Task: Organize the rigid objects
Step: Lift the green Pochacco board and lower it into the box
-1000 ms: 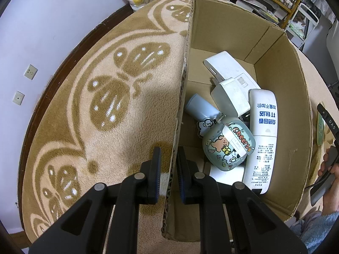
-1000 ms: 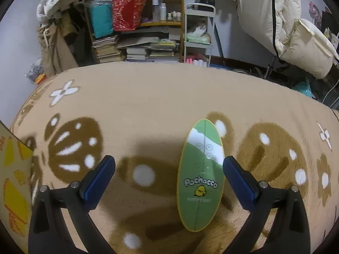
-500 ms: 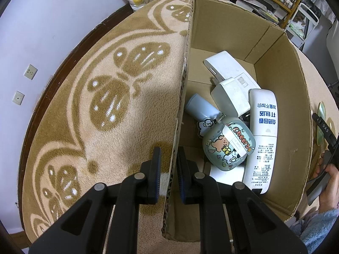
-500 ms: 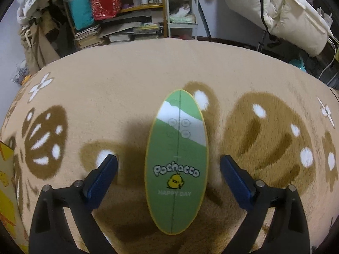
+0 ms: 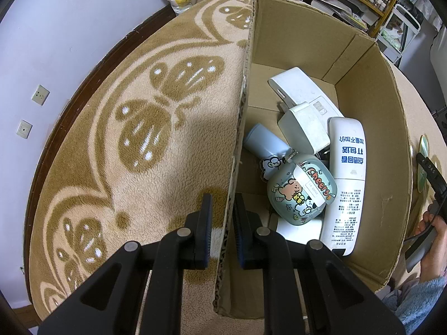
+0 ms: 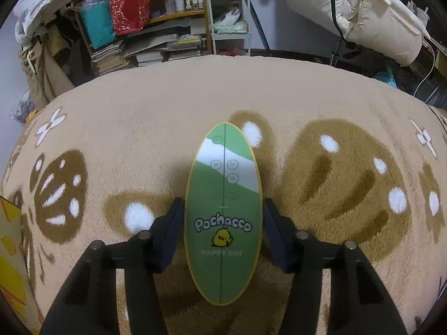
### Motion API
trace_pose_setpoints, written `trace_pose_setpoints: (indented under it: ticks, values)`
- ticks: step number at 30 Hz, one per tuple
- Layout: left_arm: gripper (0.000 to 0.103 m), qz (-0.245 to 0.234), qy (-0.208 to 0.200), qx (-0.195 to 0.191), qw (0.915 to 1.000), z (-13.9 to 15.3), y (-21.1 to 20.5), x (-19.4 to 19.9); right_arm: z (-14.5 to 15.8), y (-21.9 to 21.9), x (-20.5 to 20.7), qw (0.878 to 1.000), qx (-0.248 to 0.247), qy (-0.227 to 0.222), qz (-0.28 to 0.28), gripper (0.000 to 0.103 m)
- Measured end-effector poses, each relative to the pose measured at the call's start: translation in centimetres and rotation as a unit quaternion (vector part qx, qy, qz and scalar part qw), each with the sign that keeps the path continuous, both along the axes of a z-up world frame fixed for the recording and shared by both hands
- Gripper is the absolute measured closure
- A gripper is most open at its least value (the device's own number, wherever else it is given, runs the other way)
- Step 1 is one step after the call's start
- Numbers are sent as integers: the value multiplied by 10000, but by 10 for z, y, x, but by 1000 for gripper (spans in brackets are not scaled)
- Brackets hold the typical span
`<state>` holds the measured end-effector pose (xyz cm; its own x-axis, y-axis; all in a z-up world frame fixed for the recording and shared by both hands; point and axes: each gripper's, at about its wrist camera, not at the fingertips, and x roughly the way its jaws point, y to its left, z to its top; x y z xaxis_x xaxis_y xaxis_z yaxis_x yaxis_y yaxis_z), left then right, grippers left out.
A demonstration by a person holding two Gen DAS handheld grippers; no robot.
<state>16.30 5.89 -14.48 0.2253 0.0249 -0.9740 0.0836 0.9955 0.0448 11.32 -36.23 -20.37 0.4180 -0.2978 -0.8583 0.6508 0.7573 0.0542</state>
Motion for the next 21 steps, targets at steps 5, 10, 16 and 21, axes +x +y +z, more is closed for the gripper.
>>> trace_pose_setpoints:
  ticks: [5,10,16,21]
  values:
    - [89,2,2,-5,10000,0,0,0,5,-1,-1,9999,123,-65,-53,44]
    - [89,0,2,-1,10000,0,0,0,14,2,-1,9995,159,-200,-157,44]
    - [89,-5,0,7,10000,0,0,0,19,7,1,9990,314,-328,-52,44]
    - [89,4,3,-3,10000,-1,0,0,28,16,6,9971,519,-530,139,44]
